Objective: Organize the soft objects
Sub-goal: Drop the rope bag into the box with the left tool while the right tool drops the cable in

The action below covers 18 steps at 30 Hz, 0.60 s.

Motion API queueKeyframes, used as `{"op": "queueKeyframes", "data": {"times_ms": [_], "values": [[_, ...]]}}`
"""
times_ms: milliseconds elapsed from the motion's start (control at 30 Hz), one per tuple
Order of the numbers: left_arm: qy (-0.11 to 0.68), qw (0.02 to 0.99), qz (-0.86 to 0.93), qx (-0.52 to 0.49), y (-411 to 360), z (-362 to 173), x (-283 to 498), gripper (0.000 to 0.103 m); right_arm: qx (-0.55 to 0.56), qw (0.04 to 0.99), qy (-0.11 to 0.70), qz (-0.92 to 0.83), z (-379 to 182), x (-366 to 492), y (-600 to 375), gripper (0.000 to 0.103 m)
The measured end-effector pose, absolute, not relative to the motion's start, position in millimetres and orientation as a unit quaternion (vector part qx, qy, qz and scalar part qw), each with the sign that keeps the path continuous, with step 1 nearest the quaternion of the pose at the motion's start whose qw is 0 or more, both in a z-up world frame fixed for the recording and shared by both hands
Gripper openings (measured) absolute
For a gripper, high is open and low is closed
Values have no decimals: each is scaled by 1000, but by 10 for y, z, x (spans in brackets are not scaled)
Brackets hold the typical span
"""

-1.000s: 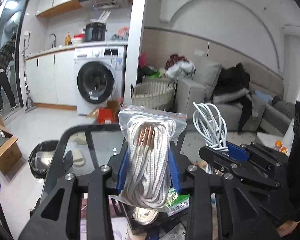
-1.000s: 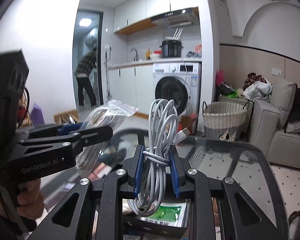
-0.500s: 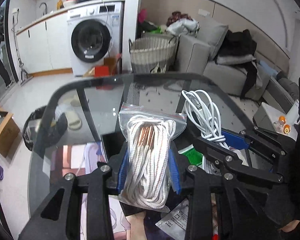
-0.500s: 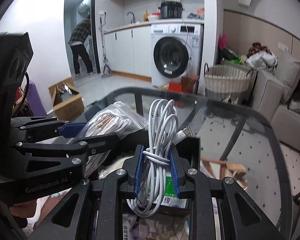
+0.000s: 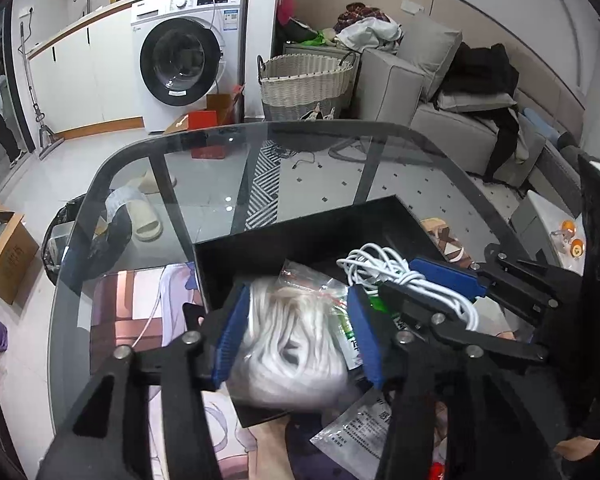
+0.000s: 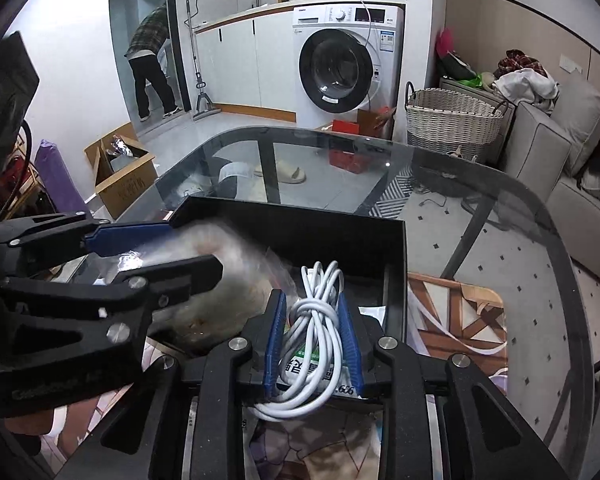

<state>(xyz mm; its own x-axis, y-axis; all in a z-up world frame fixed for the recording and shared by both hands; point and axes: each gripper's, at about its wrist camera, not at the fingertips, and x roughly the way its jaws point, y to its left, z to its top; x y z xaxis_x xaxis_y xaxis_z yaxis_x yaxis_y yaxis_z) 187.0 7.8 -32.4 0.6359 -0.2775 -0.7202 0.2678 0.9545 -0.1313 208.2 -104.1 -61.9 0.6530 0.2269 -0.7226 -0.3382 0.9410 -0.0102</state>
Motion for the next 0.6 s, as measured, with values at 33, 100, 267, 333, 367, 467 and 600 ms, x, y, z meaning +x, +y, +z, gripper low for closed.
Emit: {"op": "queueKeyframes", "data": {"times_ms": [33, 100, 267, 333, 367, 467, 600], "values": [[398, 905, -152, -8, 86, -312, 1868, 55, -69, 906, 387, 156, -598, 2072, -1035, 39], [395, 906, -155, -8, 89, -296, 1858, 55, -57, 905, 388, 164, -578, 2053, -1032, 46], [388, 908, -157, -13, 133, -220, 1807, 57, -58, 911, 374, 162, -471, 1981, -1050, 47], [382, 910, -158, -23, 187, -165, 1776, 57, -50, 914, 369, 163, -385, 1948, -1102, 47], [380, 911, -160, -28, 214, -142, 1761, 57, -44, 915, 367, 163, -341, 1931, -1140, 47], [371, 913, -166, -37, 294, -49, 1685, 57, -33, 920, 356, 161, -234, 1871, -1241, 47], [379, 909, -171, -33, 310, 10, 1580, 55, -36, 922, 352, 158, -184, 1808, -1296, 48]]}}
